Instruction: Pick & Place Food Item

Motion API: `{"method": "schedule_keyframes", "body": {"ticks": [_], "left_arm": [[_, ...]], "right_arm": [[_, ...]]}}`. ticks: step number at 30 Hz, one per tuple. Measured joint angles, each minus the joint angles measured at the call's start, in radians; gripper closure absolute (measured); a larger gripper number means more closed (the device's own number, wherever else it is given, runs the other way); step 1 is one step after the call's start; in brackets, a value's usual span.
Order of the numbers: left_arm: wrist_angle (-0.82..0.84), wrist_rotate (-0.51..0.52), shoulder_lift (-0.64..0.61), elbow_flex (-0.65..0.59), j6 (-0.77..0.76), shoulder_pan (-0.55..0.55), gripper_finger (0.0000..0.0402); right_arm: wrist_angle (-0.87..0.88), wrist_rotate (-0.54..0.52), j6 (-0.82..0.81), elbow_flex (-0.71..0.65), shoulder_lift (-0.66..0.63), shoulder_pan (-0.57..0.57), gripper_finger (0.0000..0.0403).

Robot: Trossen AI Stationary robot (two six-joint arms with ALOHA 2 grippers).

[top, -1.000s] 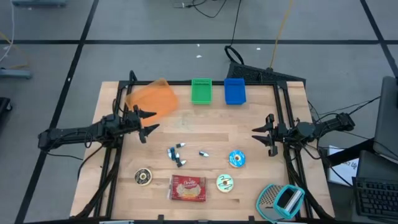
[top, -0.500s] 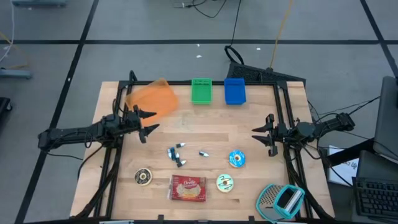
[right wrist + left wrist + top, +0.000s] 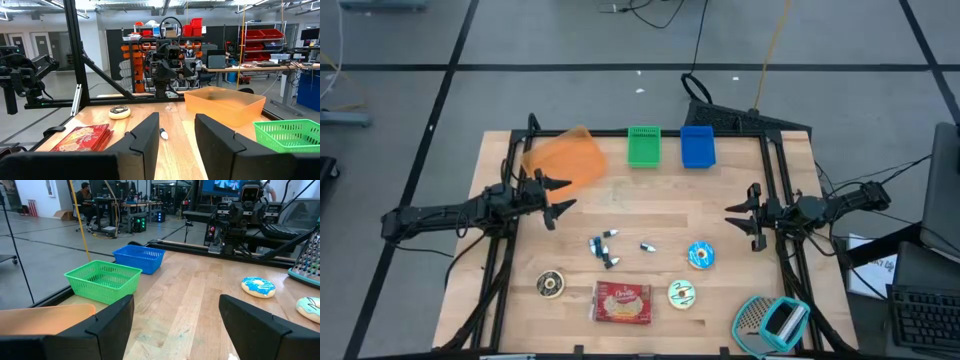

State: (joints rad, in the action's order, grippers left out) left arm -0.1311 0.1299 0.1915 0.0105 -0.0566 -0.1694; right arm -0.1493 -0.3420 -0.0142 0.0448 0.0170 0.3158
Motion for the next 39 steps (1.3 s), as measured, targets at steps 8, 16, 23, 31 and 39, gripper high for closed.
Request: {"method": "schedule_keyframes", "body": {"ticks": [8,16,23,31,39], "left_arm": [[0.0,0.0,0.0,0.0,0.0,0.0,0.0105],[0.0,0.0,0.0,0.0,0.0,0.0,0.0105],[0.0,0.0,0.0,0.0,0.0,0.0,0.0105],[0.0,0.0,0.0,0.0,0.0,0.0,0.0105],[0.0,0.0,0.0,0.0,0.0,0.0,0.0105]], "right_arm": [[-0.002,0.0,0.0,0.0,0.0,0.0,0.0289],[-0.031,0.08,-0.362,0.0,0.0,0.0,0.0289],[-0.074,0.11,-0.581,0.0,0.003,0.0,0.0289],[-0.09,0.075,-0.498,0.0,0.005,0.001,0.0289],[-0.173,0.004,-0.312,0.0,0.094,0.0,0.0247]]}}
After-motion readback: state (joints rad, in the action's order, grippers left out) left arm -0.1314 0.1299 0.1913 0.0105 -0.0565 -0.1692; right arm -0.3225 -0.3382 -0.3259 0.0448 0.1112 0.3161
